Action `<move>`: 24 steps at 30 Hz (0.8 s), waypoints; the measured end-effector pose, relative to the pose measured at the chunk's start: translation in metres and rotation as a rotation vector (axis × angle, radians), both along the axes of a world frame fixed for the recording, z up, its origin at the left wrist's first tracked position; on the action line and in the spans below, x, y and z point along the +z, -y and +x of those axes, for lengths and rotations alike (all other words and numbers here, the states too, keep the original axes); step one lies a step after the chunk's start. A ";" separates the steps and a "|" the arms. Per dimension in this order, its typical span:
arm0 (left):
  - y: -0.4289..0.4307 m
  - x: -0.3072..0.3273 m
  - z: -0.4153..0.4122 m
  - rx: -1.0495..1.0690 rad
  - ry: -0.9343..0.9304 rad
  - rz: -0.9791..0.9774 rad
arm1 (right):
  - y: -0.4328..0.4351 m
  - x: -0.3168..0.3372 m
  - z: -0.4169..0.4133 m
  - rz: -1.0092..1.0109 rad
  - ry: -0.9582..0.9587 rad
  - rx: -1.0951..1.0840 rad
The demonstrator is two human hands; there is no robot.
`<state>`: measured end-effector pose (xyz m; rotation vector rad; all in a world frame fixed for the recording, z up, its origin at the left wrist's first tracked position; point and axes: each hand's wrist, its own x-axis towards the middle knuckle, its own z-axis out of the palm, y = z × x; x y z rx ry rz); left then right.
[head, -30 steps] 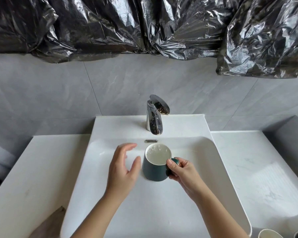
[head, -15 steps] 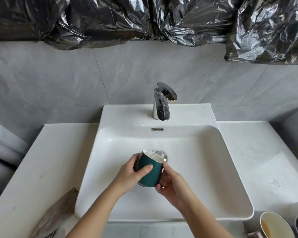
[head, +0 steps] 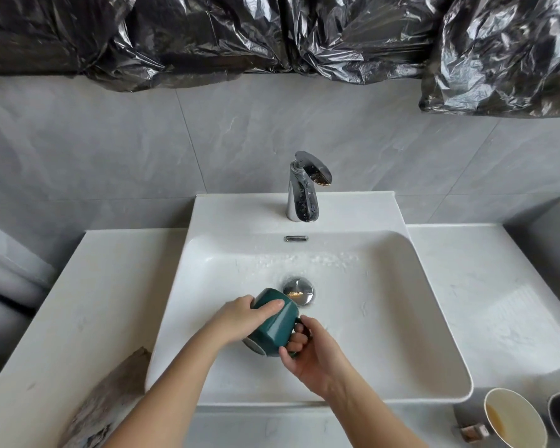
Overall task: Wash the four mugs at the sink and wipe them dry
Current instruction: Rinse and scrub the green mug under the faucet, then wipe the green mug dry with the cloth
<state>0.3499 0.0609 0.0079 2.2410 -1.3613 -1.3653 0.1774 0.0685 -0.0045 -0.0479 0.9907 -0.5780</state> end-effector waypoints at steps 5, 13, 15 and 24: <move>0.010 0.019 -0.001 -0.010 -0.130 0.294 | 0.016 0.004 -0.012 0.179 0.091 0.009; 0.007 0.024 0.002 0.038 -0.249 0.132 | 0.030 0.017 -0.018 0.112 0.139 0.050; -0.005 0.024 0.007 0.064 -0.246 -0.114 | 0.028 0.020 -0.014 -0.036 0.053 0.113; -0.114 0.012 0.083 0.579 0.458 -0.727 | 0.001 0.032 0.007 -0.720 -0.478 0.292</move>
